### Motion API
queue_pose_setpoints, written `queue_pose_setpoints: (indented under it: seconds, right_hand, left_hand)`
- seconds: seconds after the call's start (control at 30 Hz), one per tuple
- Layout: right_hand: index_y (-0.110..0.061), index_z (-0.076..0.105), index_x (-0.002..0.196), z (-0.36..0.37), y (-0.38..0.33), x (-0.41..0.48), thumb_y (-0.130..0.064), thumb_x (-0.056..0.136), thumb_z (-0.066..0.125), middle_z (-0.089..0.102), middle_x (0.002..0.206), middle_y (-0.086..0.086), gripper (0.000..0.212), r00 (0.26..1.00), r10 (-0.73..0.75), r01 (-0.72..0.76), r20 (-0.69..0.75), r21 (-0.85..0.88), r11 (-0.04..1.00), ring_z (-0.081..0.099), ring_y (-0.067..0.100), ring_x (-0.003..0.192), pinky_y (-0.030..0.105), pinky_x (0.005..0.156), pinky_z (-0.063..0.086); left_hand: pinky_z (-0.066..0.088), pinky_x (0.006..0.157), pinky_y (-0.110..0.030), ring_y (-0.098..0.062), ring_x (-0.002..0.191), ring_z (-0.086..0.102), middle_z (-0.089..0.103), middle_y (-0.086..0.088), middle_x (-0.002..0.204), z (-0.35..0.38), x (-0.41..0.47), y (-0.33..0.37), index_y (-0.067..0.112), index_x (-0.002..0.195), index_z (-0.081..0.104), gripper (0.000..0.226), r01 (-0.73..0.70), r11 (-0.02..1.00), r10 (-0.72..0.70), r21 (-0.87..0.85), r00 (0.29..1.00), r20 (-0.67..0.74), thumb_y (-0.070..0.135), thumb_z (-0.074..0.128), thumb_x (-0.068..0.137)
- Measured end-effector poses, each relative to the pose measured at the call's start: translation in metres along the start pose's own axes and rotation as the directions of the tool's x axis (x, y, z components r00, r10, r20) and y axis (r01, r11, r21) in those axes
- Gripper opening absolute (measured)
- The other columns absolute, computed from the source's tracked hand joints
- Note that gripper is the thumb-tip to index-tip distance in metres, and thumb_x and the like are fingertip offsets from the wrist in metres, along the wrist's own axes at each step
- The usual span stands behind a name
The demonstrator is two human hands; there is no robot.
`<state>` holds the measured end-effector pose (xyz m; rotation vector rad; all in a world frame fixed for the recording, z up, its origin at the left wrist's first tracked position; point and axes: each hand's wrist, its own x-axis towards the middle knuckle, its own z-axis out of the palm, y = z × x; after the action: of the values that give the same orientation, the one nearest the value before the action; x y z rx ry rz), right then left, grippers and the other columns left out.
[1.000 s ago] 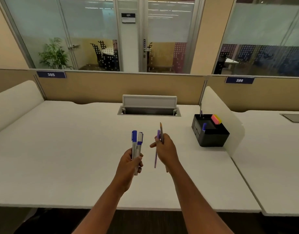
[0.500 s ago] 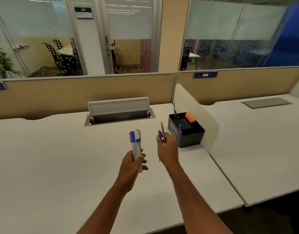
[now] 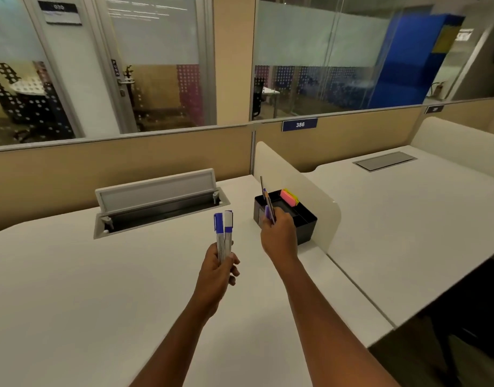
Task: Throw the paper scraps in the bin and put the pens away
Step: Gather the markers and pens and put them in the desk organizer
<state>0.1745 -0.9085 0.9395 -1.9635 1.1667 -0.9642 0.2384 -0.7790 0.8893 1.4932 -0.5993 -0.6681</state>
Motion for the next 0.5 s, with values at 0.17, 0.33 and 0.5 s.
queue_pose_setpoints:
  seconds: [0.17, 0.33, 0.5]
  right_hand:
    - [-0.008, 0.059, 0.104, 0.004, 0.008, 0.011, -0.026, 0.097, 0.052, 0.056, 0.1, 0.008, 0.021, 1.0, 0.022, -0.023, -0.006, -0.037, 0.999, 0.057, 0.015, 0.081, 0.026, 0.068, 0.05]
    - [-0.008, 0.059, 0.104, 0.004, 0.023, 0.031, -0.023, 0.096, 0.054, 0.06, 0.1, 0.008, 0.017, 0.999, 0.038, -0.038, 0.008, -0.025, 0.999, 0.06, 0.015, 0.084, 0.025, 0.069, 0.049]
    - [-0.01, 0.061, 0.109, -0.002, 0.035, 0.065, -0.02, 0.096, 0.055, 0.064, 0.104, 0.008, 0.018, 0.999, 0.031, -0.031, 0.02, 0.024, 0.999, 0.063, 0.021, 0.093, 0.03, 0.075, 0.051]
  left_hand:
    - [0.05, 0.054, -0.021, -0.013, 0.066, 0.055, 0.058, -0.007, 0.086, 0.007, 0.017, 0.005, 0.015, 0.128, 0.042, 0.03, -0.02, 1.0, 0.02, -0.01, 1.0, 0.018, 0.019, 0.045, 0.098]
    - [0.048, 0.053, -0.019, -0.011, 0.063, 0.052, 0.057, -0.005, 0.081, 0.021, 0.035, 0.006, 0.013, 0.127, 0.044, 0.029, -0.017, 1.0, 0.017, -0.003, 1.0, 0.025, 0.017, 0.045, 0.098]
    - [0.047, 0.054, -0.018, -0.011, 0.063, 0.051, 0.057, -0.004, 0.08, 0.041, 0.055, 0.007, 0.012, 0.128, 0.044, 0.03, -0.005, 1.0, 0.005, 0.001, 1.0, 0.005, 0.018, 0.046, 0.098]
